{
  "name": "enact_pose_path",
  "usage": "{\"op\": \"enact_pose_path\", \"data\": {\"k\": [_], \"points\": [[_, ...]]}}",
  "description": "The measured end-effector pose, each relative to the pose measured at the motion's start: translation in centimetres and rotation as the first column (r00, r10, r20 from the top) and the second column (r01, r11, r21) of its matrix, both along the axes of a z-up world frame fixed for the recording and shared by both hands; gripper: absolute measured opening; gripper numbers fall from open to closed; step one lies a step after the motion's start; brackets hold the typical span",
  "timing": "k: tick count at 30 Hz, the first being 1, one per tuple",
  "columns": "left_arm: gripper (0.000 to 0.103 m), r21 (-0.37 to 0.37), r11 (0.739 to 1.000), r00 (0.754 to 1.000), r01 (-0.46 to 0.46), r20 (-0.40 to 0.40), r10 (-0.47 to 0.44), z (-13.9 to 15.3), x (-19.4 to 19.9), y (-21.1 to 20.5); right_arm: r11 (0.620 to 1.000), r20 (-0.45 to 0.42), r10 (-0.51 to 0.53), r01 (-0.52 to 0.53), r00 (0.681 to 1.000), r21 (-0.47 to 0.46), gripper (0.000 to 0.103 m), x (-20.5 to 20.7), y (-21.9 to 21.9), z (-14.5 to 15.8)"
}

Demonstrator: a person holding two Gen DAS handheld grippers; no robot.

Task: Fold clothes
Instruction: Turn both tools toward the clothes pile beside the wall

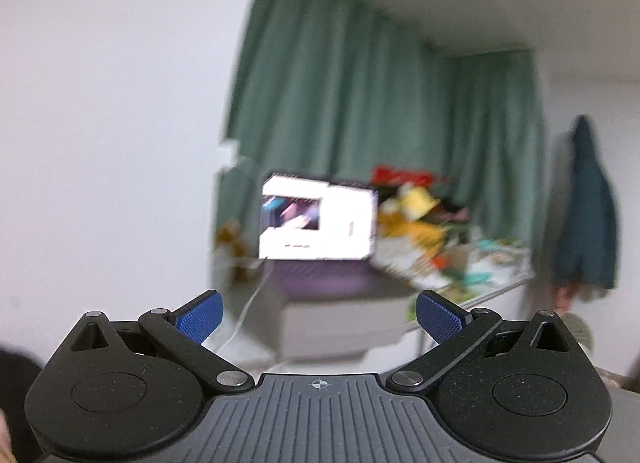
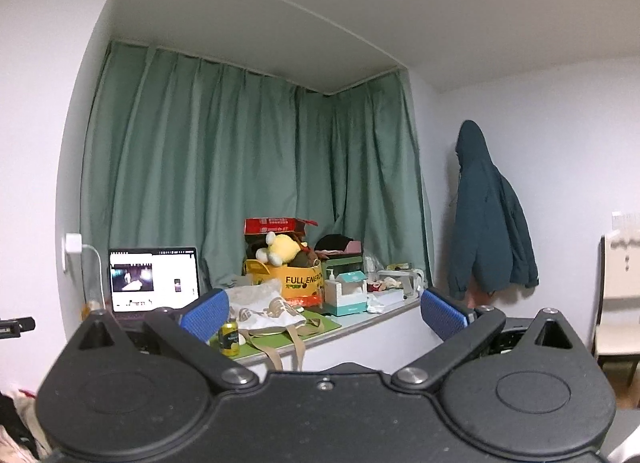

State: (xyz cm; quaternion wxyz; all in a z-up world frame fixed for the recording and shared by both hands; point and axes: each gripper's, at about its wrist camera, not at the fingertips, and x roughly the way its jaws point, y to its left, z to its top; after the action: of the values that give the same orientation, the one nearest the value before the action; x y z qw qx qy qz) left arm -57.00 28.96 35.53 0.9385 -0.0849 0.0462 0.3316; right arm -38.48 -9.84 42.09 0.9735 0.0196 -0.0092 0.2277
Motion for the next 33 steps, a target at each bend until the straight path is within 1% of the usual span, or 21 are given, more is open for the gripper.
{"op": "enact_pose_path", "data": {"k": [3, 6, 8, 10, 12, 15, 17, 20, 21, 23, 25, 27, 28, 29, 30, 31, 32, 33], "points": [[0.103, -0.061, 0.998, 0.999, -0.033, -0.014, 0.032, -1.5, 0.9, 2.3, 0.999, -0.023, 0.034, -0.033, 0.999, 0.032, 0.103, -0.1, 0.3, -0.8], [0.103, -0.102, 0.989, 0.994, -0.107, -0.008, 0.107, -2.8, 0.3, 4.1, 0.995, -0.06, 0.095, -0.093, 0.994, 0.041, 0.103, 0.7, 0.6, -2.2], [0.103, -0.109, 0.982, 0.988, -0.152, -0.003, 0.153, -3.8, -0.2, 4.6, 0.993, -0.077, 0.116, -0.115, 0.99, 0.021, 0.103, 1.7, 1.3, -2.9], [0.103, -0.11, 0.971, 0.977, -0.214, -0.035, 0.211, -4.6, 0.1, 5.1, 0.991, -0.099, 0.136, -0.136, 0.986, 0.01, 0.103, 3.2, 2.0, -3.5], [0.103, -0.114, 0.947, 0.951, -0.301, -0.1, 0.291, -5.4, 0.9, 5.8, 0.985, -0.135, 0.171, -0.172, 0.976, 0.006, 0.103, 5.2, 2.6, -4.0], [0.103, -0.099, 0.915, 0.913, -0.39, -0.165, 0.372, -6.8, 1.9, 6.0, 0.972, -0.197, 0.233, -0.233, 0.952, 0.021, 0.103, 7.9, 3.4, -4.8], [0.103, -0.049, 0.887, 0.874, -0.459, -0.205, 0.44, -7.7, 2.3, 6.1, 0.966, -0.213, 0.259, -0.254, 0.942, 0.051, 0.103, 8.9, 3.7, -5.2], [0.103, 0.03, 0.868, 0.832, -0.496, -0.268, 0.485, -9.1, 3.3, 6.0, 0.956, -0.22, 0.293, -0.281, 0.93, 0.085, 0.103, 10.0, 3.9, -5.7], [0.103, 0.055, 0.864, 0.82, -0.501, -0.289, 0.494, -9.8, 3.9, 6.0, 0.956, -0.226, 0.292, -0.281, 0.929, 0.078, 0.103, 10.2, 4.2, -5.9], [0.103, 0.083, 0.859, 0.804, -0.505, -0.315, 0.504, -11.1, 5.0, 6.0, 0.958, -0.252, 0.285, -0.283, 0.925, 0.044, 0.103, 10.4, 5.0, -6.3], [0.101, 0.081, 0.853, 0.791, -0.516, -0.338, 0.51, -12.2, 5.2, 6.0, 0.956, -0.289, 0.28, -0.294, 0.915, -0.005, 0.103, 10.1, 5.9, -6.6], [0.096, 0.017, 0.848, 0.793, -0.53, -0.342, 0.503, -13.3, 4.5, 6.4, 0.949, -0.297, 0.288, -0.312, 0.91, -0.034, 0.103, 9.4, 6.4, -6.8], [0.094, -0.017, 0.842, 0.794, -0.54, -0.341, 0.503, -13.8, 4.4, 7.0, 0.949, -0.289, 0.289, -0.314, 0.913, -0.041, 0.103, 8.7, 6.5, -6.8], [0.087, -0.039, 0.823, 0.78, -0.567, -0.348, 0.521, -14.5, 4.2, 7.6, 0.948, -0.281, 0.29, -0.315, 0.915, -0.048, 0.103, 8.1, 6.6, -6.9], [0.076, -0.036, 0.802, 0.76, -0.596, -0.348, 0.549, -15.0, 3.9, 8.0, 0.947, -0.272, 0.292, -0.317, 0.917, -0.055, 0.103, 7.5, 6.7, -6.9], [0.071, -0.031, 0.78, 0.739, -0.625, -0.347, 0.577, -15.5, 3.6, 8.3, 0.945, -0.262, 0.295, -0.321, 0.919, -0.06, 0.103, 6.7, 6.7, -7.0], [0.063, -0.03, 0.761, 0.722, -0.648, -0.342, 0.601, -15.9, 3.2, 8.8, 0.944, -0.253, 0.298, -0.324, 0.92, -0.065, 0.103, 6.1, 6.8, -7.2], [0.054, -0.053, 0.752, 0.723, -0.657, -0.326, 0.609, -16.1, 2.6, 9.2, 0.943, -0.249, 0.3, -0.326, 0.921, -0.071, 0.103, 5.6, 6.9, -7.3]]}}
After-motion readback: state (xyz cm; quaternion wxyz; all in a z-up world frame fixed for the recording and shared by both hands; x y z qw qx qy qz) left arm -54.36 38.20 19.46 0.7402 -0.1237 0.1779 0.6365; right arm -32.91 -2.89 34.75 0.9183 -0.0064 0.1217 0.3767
